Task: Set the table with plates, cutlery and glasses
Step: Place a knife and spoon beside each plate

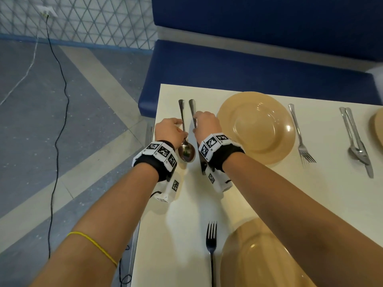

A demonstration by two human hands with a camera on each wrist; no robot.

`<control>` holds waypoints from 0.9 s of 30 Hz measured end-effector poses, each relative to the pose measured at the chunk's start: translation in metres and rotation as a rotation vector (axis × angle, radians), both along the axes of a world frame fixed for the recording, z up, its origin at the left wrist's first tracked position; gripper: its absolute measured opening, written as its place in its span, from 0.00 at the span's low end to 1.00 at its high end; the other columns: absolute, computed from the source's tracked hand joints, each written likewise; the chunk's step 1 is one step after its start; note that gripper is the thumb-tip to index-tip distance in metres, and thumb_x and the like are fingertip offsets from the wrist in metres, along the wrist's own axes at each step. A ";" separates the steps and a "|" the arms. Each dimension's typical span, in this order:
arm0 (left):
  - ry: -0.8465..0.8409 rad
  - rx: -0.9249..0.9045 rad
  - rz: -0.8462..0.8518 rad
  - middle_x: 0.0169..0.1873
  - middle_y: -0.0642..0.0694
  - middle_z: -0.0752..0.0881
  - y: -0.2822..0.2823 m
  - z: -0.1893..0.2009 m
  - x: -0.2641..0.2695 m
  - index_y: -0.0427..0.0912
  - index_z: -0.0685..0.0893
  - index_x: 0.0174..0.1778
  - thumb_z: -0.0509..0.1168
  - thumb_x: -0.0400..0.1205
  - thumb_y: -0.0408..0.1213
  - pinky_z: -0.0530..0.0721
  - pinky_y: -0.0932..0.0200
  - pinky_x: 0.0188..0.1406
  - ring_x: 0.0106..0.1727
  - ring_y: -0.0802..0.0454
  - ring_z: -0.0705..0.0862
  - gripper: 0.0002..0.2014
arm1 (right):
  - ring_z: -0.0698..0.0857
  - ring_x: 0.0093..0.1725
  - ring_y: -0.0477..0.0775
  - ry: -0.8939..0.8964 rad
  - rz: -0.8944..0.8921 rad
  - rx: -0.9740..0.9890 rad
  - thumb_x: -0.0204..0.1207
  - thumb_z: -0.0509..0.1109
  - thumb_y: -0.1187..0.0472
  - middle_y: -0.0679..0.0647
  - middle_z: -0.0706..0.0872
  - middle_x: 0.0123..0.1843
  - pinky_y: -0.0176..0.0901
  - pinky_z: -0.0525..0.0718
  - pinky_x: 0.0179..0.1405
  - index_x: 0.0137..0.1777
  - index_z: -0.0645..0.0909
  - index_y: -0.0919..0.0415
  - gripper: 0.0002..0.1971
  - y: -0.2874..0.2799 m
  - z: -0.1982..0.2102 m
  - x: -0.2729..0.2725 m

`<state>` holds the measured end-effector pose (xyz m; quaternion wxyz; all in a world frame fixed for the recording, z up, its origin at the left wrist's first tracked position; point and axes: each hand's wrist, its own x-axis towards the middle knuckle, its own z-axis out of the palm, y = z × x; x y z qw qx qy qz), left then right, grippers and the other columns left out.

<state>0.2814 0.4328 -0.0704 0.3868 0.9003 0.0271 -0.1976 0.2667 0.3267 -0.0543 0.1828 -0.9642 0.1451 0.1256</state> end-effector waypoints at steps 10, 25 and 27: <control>0.022 -0.015 -0.012 0.48 0.42 0.91 -0.012 0.002 0.011 0.42 0.81 0.69 0.73 0.76 0.35 0.81 0.56 0.64 0.54 0.48 0.88 0.23 | 0.83 0.59 0.61 0.006 0.047 -0.036 0.78 0.67 0.66 0.63 0.80 0.60 0.44 0.79 0.53 0.56 0.81 0.68 0.09 -0.006 0.000 0.011; -0.047 -0.013 -0.032 0.53 0.42 0.89 -0.019 0.003 0.014 0.41 0.84 0.64 0.69 0.78 0.32 0.76 0.66 0.55 0.55 0.49 0.86 0.17 | 0.83 0.59 0.63 0.001 0.041 -0.065 0.78 0.67 0.65 0.64 0.79 0.62 0.45 0.79 0.54 0.60 0.80 0.69 0.12 -0.009 -0.001 0.015; -0.042 -0.012 -0.031 0.52 0.42 0.89 -0.019 0.002 0.014 0.41 0.84 0.64 0.70 0.78 0.33 0.76 0.66 0.54 0.54 0.49 0.86 0.17 | 0.83 0.59 0.63 0.003 0.041 -0.060 0.78 0.67 0.65 0.64 0.78 0.62 0.45 0.79 0.53 0.60 0.80 0.68 0.12 -0.010 -0.001 0.015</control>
